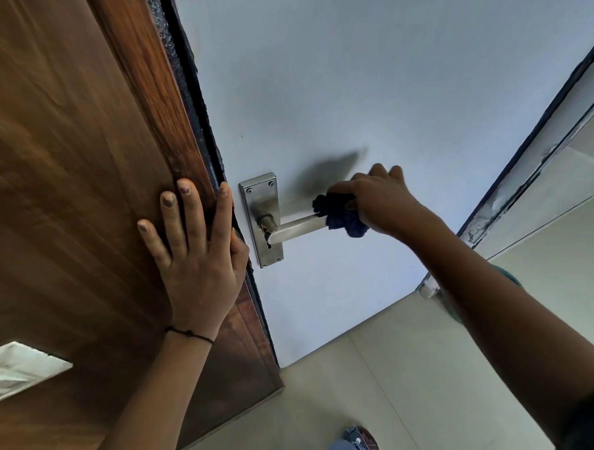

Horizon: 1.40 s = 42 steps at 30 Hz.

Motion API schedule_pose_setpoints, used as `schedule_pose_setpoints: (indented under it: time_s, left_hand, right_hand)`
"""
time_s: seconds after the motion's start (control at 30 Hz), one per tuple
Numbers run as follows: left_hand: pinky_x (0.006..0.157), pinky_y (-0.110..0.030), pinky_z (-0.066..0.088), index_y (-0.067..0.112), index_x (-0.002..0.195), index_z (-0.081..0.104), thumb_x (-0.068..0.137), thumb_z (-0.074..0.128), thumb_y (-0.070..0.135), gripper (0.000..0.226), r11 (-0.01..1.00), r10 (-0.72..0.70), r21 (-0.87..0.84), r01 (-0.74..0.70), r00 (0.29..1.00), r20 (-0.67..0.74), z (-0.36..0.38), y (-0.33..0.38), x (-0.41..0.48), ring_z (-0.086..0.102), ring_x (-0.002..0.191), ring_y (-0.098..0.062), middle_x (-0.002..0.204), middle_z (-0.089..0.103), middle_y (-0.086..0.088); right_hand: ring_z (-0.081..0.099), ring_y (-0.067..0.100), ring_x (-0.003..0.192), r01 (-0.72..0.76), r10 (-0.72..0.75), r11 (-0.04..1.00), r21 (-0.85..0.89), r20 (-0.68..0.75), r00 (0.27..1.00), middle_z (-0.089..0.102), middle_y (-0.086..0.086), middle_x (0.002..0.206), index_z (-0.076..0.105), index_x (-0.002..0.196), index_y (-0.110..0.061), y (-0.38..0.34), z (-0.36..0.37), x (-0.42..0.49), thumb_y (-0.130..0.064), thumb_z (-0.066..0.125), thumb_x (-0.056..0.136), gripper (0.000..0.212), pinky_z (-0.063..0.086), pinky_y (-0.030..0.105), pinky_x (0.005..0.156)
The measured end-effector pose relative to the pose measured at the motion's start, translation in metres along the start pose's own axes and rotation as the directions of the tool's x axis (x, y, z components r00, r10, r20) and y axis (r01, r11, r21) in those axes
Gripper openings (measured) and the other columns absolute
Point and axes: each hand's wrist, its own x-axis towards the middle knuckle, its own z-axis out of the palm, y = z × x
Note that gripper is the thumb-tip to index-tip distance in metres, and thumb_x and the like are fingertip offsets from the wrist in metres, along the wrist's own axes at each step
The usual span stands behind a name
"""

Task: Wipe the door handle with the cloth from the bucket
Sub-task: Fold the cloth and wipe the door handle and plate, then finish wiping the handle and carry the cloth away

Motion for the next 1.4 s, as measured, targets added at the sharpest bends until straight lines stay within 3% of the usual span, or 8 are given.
schedule_pose_setpoints:
  time_s: [0.3, 0.5, 0.63, 0.77, 0.83, 1.0, 1.27, 1.4]
  left_hand:
    - [0.117, -0.046, -0.011, 0.020, 0.152, 0.013, 0.092, 0.050, 0.018, 0.071, 0.999, -0.025, 0.028, 0.026, 0.999, -0.024, 0.001, 0.005, 0.000, -0.018, 0.146, -0.021, 0.159, -0.015, -0.009]
    - [0.116, -0.043, -0.015, 0.015, 0.150, 0.020, 0.084, 0.053, 0.005, 0.075, 0.986, -0.164, -0.007, 0.164, 0.986, 0.012, -0.004, 0.024, 0.007, 0.004, 0.139, -0.043, 0.147, 0.019, -0.029]
    - [0.116, -0.040, -0.014, 0.004, 0.145, 0.030, 0.077, 0.056, -0.004, 0.073, 0.916, -0.310, -0.240, 0.322, 0.947, 0.087, -0.013, 0.062, 0.014, 0.003, 0.135, -0.049, 0.144, 0.018, -0.043]
    - [0.121, -0.039, 0.001, 0.004, 0.143, 0.035, 0.086, 0.051, 0.013, 0.059, 0.784, -0.072, -0.582, 0.216, 0.963, 0.261, -0.008, 0.141, 0.007, 0.013, 0.145, -0.034, 0.153, 0.025, -0.021]
    - [0.118, -0.040, 0.023, 0.011, 0.138, 0.043, 0.091, 0.049, 0.030, 0.052, 0.522, 0.076, -0.763, 0.380, 0.871, 0.486, -0.007, 0.195, 0.001, 0.029, 0.142, -0.017, 0.148, 0.040, -0.002]
    - [0.091, -0.026, 0.053, 0.026, 0.129, 0.049, 0.072, 0.064, 0.061, 0.069, 0.029, 0.483, -0.268, 0.963, 0.221, 0.847, -0.023, 0.333, 0.004, 0.064, 0.106, -0.005, 0.125, 0.061, 0.008]
    - [0.081, -0.036, 0.058, -0.003, 0.114, 0.060, 0.084, 0.067, 0.004, 0.032, -0.164, 0.546, 0.014, 0.986, 0.079, 0.834, -0.020, 0.498, 0.010, 0.067, 0.100, -0.031, 0.110, 0.068, -0.022]
    - [0.080, -0.038, 0.058, 0.006, 0.116, 0.061, 0.084, 0.068, 0.009, 0.033, -0.136, 0.639, 0.055, 0.989, 0.045, 0.768, -0.008, 0.567, 0.019, 0.068, 0.101, -0.028, 0.111, 0.070, -0.015]
  right_hand:
    - [0.059, 0.027, 0.107, -0.235, 0.274, 0.806, 0.544, 0.010, 0.962, 0.069, -0.004, 0.118, 0.049, 0.128, -0.037, 0.017, 0.060, -0.028, -0.016, 0.044, 0.092, 0.042, 0.040, 0.046, 0.097]
    - [0.063, 0.024, 0.101, -0.288, 0.277, 0.816, 0.502, 0.098, 0.956, 0.071, -0.004, 0.114, 0.055, 0.123, -0.038, 0.030, 0.067, -0.052, -0.018, 0.051, 0.089, 0.040, 0.044, 0.038, 0.093]
    - [0.063, 0.022, 0.096, -0.336, 0.345, 0.726, 0.601, 0.105, 0.933, 0.070, -0.003, 0.112, 0.058, 0.120, -0.036, 0.049, 0.078, -0.079, -0.017, 0.054, 0.089, 0.037, 0.048, 0.039, 0.090]
    - [0.065, 0.018, 0.095, -0.325, 0.498, 0.434, 0.840, 0.077, 0.864, 0.066, -0.005, 0.103, 0.061, 0.115, -0.034, 0.084, 0.071, -0.116, -0.011, 0.056, 0.091, 0.033, 0.054, 0.035, 0.085]
    - [0.065, 0.019, 0.098, -0.288, 0.565, 0.324, 0.901, 0.060, 0.823, 0.067, -0.002, 0.106, 0.060, 0.110, -0.037, 0.108, 0.063, -0.139, -0.011, 0.058, 0.091, 0.032, 0.053, 0.030, 0.082]
    - [0.070, 0.009, 0.092, -0.173, 0.715, 0.023, 0.985, 0.104, 0.691, 0.070, -0.002, 0.106, 0.062, 0.113, -0.032, 0.180, 0.043, -0.202, -0.010, 0.059, 0.092, 0.030, 0.054, 0.018, 0.071]
    - [0.070, 0.014, 0.096, -0.210, 0.818, -0.160, 0.965, 0.249, 0.519, 0.073, -0.003, 0.105, 0.060, 0.120, -0.024, 0.298, 0.031, -0.282, -0.016, 0.050, 0.097, 0.026, 0.059, 0.038, 0.079]
    - [0.066, 0.029, 0.107, -0.174, 0.664, -0.566, 0.806, 0.571, 0.484, 0.069, 0.011, 0.116, 0.058, 0.122, -0.018, 0.368, 0.047, -0.303, -0.036, 0.054, 0.092, 0.035, 0.053, 0.045, 0.086]
